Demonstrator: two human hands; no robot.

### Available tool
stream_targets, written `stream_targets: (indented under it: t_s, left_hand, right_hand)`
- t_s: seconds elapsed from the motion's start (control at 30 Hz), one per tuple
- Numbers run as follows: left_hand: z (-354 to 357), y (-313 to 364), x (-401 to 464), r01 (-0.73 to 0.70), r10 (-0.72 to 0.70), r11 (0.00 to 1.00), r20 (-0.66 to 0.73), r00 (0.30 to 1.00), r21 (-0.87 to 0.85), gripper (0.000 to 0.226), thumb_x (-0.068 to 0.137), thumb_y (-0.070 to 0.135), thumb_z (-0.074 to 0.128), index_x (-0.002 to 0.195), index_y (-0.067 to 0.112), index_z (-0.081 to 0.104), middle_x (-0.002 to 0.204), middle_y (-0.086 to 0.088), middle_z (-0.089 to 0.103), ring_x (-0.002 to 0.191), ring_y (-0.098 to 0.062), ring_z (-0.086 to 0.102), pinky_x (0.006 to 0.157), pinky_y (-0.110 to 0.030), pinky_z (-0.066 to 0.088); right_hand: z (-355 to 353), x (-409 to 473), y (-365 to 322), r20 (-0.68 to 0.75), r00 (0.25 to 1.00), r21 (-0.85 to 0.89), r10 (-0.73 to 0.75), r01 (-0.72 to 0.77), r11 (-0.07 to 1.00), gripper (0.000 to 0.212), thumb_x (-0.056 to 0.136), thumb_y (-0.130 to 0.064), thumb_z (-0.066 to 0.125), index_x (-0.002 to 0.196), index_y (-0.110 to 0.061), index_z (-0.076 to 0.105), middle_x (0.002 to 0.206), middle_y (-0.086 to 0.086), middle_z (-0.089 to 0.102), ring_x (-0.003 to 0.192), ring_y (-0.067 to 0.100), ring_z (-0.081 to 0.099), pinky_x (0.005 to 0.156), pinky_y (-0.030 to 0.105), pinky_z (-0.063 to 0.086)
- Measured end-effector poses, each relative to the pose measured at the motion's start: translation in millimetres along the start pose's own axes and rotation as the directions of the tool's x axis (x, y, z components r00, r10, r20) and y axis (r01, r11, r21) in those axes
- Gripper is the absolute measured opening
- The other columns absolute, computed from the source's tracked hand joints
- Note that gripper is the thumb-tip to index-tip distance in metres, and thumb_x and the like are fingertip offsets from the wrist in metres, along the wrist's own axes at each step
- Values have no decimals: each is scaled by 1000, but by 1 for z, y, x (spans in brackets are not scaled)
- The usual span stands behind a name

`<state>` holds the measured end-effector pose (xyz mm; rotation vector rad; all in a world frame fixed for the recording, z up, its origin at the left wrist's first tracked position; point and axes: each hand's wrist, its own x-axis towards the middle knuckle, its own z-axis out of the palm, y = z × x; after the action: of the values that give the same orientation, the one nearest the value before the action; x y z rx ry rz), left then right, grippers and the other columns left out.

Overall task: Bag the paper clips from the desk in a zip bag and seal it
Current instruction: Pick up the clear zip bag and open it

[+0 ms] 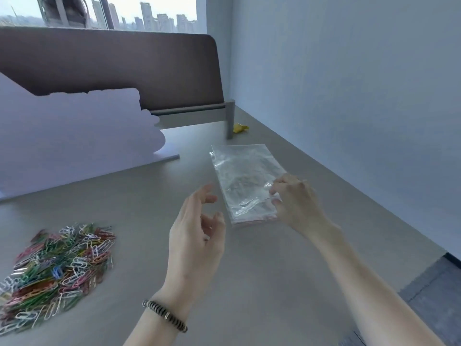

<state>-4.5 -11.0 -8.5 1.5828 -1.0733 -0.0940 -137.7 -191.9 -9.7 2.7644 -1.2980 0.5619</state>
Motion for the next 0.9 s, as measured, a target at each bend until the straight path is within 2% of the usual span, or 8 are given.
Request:
stream_targets:
  t_s: [0.17, 0.3, 0.4, 0.5, 0.57, 0.63, 0.77, 0.9]
  left_hand:
    - [20, -2, -4, -112, 86, 983, 175, 981, 143, 31, 88, 17, 59, 113, 35, 61, 104, 20, 62, 61, -9, 63, 61, -24, 52]
    - [34, 10, -2, -241, 88, 915, 421, 903, 324, 48, 90, 28, 55, 136, 39, 46, 142, 25, 46, 84, -11, 67, 75, -35, 55]
    - [37, 19, 0, -297, 61, 845, 471, 880, 445, 58, 90, 30, 52, 142, 42, 30, 154, 22, 31, 89, -19, 69, 77, -37, 54]
    - [29, 35, 1, -339, 154, 802, 378, 913, 492, 35, 83, 28, 59, 117, 35, 53, 116, 15, 58, 62, -15, 65, 46, -29, 49]
    - [17, 50, -1, -364, 237, 781, 298, 924, 507, 15, 80, 27, 65, 94, 32, 61, 93, 14, 60, 52, -13, 58, 36, -27, 42]
    - [1, 66, -7, -380, 294, 772, 243, 924, 510, 5, 84, 28, 61, 80, 28, 58, 87, 13, 58, 54, -12, 55, 38, -29, 45]
    - [-36, 107, -31, -377, 325, 755, 193, 926, 537, 17, 88, 30, 47, 73, 24, 48, 80, 11, 57, 59, -14, 54, 43, -29, 44]
    - [-76, 150, -72, -431, 405, 690, 184, 896, 581, 20, 91, 30, 51, 72, 22, 48, 66, 5, 53, 55, -20, 53, 41, -29, 41]
  right_hand:
    - [-2, 15, 9, -94, 995, 73, 20, -14, 997, 13, 87, -18, 65, 83, -16, 77, 91, 0, 65, 89, 26, 62, 70, 29, 45]
    - [-33, 23, -1, -106, 994, 203, -26, 47, 978, 12, 86, -26, 70, 83, -20, 79, 84, 1, 64, 75, 25, 62, 67, 34, 51]
    - [-66, 24, -14, -155, 985, 313, -73, 119, 942, 7, 83, -28, 73, 85, -26, 80, 79, 0, 63, 71, 22, 62, 69, 36, 51]
    - [-101, 20, -26, -188, 975, 366, -121, 184, 912, 12, 86, -25, 69, 92, -27, 80, 78, -4, 60, 69, 17, 59, 70, 34, 51]
    - [-125, 14, -36, -220, 962, 373, -163, 237, 897, 15, 88, -23, 66, 92, -26, 80, 78, -4, 62, 68, 16, 60, 71, 33, 51]
    - [-148, 6, -45, -244, 949, 356, -202, 281, 891, 15, 89, -22, 65, 91, -24, 80, 78, -2, 65, 68, 15, 61, 70, 29, 50]
    - [-193, -19, -66, -298, 926, 330, -232, 327, 885, 8, 86, -19, 70, 84, -17, 77, 73, -6, 63, 65, 11, 60, 62, 10, 40]
    - [-235, -54, -87, -361, 889, 280, -282, 391, 877, 4, 81, -21, 75, 79, -18, 76, 68, -10, 64, 63, 10, 59, 63, 9, 39]
